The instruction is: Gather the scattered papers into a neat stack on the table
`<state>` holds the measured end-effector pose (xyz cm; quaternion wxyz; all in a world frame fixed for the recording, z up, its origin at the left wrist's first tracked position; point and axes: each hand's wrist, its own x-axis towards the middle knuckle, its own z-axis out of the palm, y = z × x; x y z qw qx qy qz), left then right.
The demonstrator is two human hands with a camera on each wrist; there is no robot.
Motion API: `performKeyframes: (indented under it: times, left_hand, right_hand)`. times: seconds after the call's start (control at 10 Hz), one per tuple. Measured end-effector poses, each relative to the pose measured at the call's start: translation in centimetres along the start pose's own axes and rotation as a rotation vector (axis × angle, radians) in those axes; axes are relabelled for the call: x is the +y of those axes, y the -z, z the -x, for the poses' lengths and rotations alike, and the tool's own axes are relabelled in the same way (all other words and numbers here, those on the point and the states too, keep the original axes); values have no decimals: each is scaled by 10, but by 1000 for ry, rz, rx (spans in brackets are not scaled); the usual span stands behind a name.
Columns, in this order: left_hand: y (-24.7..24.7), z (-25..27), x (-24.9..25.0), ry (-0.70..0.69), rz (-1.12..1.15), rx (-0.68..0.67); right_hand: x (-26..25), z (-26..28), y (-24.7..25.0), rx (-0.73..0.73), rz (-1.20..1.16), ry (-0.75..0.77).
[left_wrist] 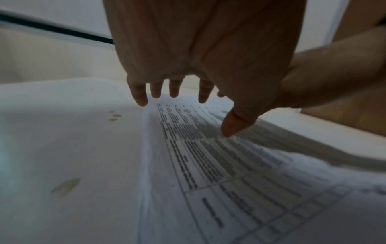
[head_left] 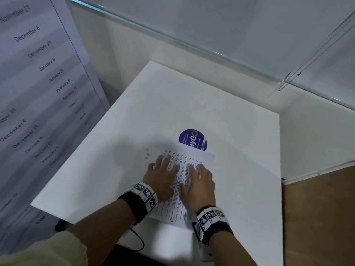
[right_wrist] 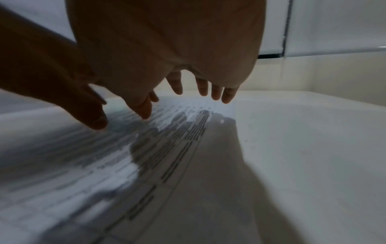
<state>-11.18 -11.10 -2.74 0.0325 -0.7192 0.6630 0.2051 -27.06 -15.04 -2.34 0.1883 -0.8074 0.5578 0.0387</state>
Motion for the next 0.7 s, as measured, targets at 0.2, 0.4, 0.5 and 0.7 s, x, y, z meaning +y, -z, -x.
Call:
performKeyframes:
  times: [0.2,0.4,0.5,0.7]
  left_hand:
    - [-10,-15,-1,-3,-61,-184]
    - [-4,-23,-1,-10,-127,-288]
    - [1,-24,1,0,-117,-303]
    - [15,-18,5,-3,-129,-340]
  right_hand:
    - [4,-4,-29,-163,134,20]
    - [8,-5,-38,-201,167,30]
    - [7,-5,-34,-224,182,28]
    - [1,-9,-15,-251,157,16]
